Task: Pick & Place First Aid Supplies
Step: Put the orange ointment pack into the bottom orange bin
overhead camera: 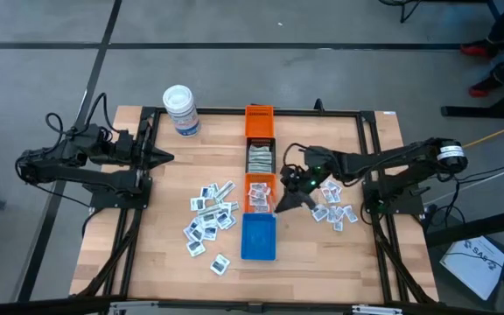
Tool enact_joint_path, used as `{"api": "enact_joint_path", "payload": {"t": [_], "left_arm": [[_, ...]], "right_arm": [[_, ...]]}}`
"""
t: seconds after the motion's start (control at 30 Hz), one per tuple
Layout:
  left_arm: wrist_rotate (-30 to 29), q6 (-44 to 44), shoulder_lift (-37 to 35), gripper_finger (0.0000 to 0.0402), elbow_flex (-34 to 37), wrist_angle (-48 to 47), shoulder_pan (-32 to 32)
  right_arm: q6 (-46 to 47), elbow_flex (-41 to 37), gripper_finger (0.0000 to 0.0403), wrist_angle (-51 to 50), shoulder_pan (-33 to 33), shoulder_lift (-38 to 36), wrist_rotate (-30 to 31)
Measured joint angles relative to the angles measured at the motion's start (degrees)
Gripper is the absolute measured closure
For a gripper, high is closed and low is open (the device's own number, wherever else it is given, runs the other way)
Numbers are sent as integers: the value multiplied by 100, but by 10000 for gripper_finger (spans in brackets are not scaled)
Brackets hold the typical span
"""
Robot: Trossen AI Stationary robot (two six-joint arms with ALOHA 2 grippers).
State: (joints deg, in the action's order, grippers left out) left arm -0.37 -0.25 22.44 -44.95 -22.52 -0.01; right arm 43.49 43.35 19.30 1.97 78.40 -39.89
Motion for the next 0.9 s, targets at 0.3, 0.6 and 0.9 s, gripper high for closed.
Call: {"api": "enact_joint_path", "payload": {"t": [0.3,0.6,0.9], "left_arm": [[1,2,1,389,0,0,0],[0,-1,2,390,0,0,2],[1,-1,1,393,0,0,2]], "right_arm": [[-1028,90,403,-776,95,497,1401],[-3273,970,403,-2827,95,791,2299],[-5589,2264,403,-4654,94,1431,2820]]}}
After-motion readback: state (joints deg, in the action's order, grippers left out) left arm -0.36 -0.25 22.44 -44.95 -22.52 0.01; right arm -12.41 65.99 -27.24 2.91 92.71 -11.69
